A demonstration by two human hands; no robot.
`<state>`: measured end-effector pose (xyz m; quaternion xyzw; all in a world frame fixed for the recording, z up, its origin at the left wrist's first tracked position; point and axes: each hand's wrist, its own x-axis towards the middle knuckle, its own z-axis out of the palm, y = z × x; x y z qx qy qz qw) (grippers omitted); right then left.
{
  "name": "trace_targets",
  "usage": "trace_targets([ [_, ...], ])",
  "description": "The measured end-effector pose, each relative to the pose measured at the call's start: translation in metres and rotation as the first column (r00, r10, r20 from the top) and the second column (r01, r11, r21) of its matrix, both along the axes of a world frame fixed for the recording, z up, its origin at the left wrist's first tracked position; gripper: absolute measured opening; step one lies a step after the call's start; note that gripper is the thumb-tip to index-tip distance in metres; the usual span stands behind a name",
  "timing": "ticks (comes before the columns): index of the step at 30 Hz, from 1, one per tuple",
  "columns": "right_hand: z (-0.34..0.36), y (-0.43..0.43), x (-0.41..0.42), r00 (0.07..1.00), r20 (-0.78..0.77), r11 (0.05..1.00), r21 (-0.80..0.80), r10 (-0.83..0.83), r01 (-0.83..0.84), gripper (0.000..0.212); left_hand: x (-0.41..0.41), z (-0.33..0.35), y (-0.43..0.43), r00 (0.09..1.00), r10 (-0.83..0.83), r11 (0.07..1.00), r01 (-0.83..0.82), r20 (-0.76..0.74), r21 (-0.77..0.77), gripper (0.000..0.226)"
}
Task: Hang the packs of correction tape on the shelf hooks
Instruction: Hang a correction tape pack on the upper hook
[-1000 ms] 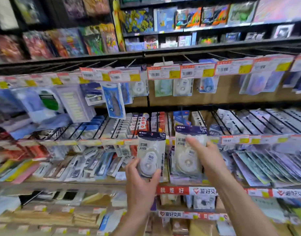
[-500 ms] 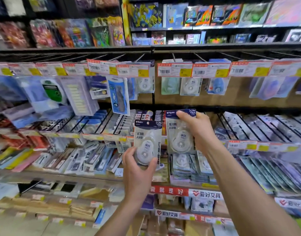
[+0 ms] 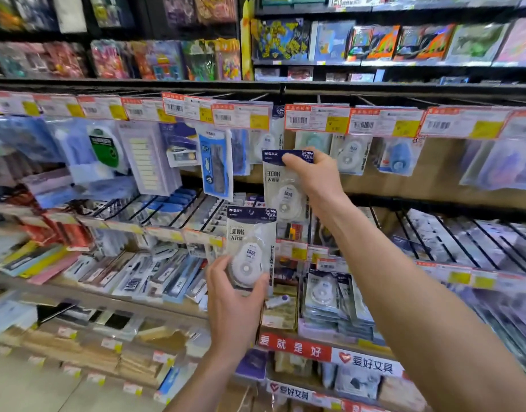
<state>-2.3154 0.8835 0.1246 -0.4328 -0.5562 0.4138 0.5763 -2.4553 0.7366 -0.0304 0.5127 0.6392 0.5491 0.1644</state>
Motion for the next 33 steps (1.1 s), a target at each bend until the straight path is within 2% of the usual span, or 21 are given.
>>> trace_targets([
  [11,0.021,0.019,-0.02,0.998,-0.016,0.991,0.121,0.067,-0.064,0.004,-0.011,0.003,-0.01,0.997,0.064,0.998,-0.064,0.039,-0.015,0.07],
  [13,0.027,0.022,-0.025,0.995,-0.03,0.987,0.133,0.091,-0.086,0.016,-0.011,0.003,-0.01,0.998,0.059,0.998,-0.059,0.027,-0.011,0.07],
  [19,0.031,0.029,-0.041,0.997,0.001,0.997,0.018,0.079,-0.079,0.056,-0.011,0.005,-0.012,0.998,0.053,0.999,-0.052,0.016,-0.015,0.071],
  [20,0.03,0.03,-0.042,0.996,-0.005,0.996,0.022,0.085,-0.084,0.053,-0.011,0.006,-0.012,0.998,0.053,0.998,-0.053,0.013,-0.014,0.071],
  [22,0.027,0.033,-0.043,0.995,-0.033,0.994,0.052,0.099,-0.097,0.034,-0.012,0.006,-0.012,0.998,0.059,0.998,-0.059,0.004,-0.011,0.071],
  [23,0.026,0.035,-0.043,0.994,-0.037,0.994,0.048,0.101,-0.1,0.034,-0.013,0.006,-0.011,0.998,0.062,0.998,-0.062,-0.003,-0.009,0.071],
  [25,0.026,0.037,-0.045,0.993,-0.03,0.993,0.021,0.115,-0.115,0.052,-0.015,0.006,-0.011,0.997,0.071,0.997,-0.071,-0.013,-0.006,0.071],
  [26,0.026,0.037,-0.047,0.99,-0.034,0.99,0.019,0.139,-0.139,0.055,-0.016,0.006,-0.011,0.997,0.076,0.997,-0.076,-0.013,-0.008,0.071],
  [27,0.026,0.037,-0.048,0.987,-0.033,0.987,0.02,0.16,-0.159,0.05,-0.016,0.006,-0.011,0.997,0.079,0.997,-0.079,-0.011,-0.01,0.071],
  [30,0.029,0.032,-0.055,0.985,-0.023,0.983,0.068,0.174,-0.172,0.01,-0.015,0.006,-0.01,0.997,0.075,0.997,-0.075,-0.005,-0.011,0.071],
  [31,0.028,0.033,-0.057,0.983,-0.045,0.981,0.076,0.181,-0.177,0.003,-0.016,0.006,-0.009,0.998,0.07,0.998,-0.07,-0.006,-0.01,0.071],
  [33,0.03,0.031,-0.059,0.98,-0.073,0.981,0.073,0.184,-0.179,0.015,-0.016,0.006,-0.008,0.998,0.064,0.998,-0.064,-0.004,-0.009,0.07],
])
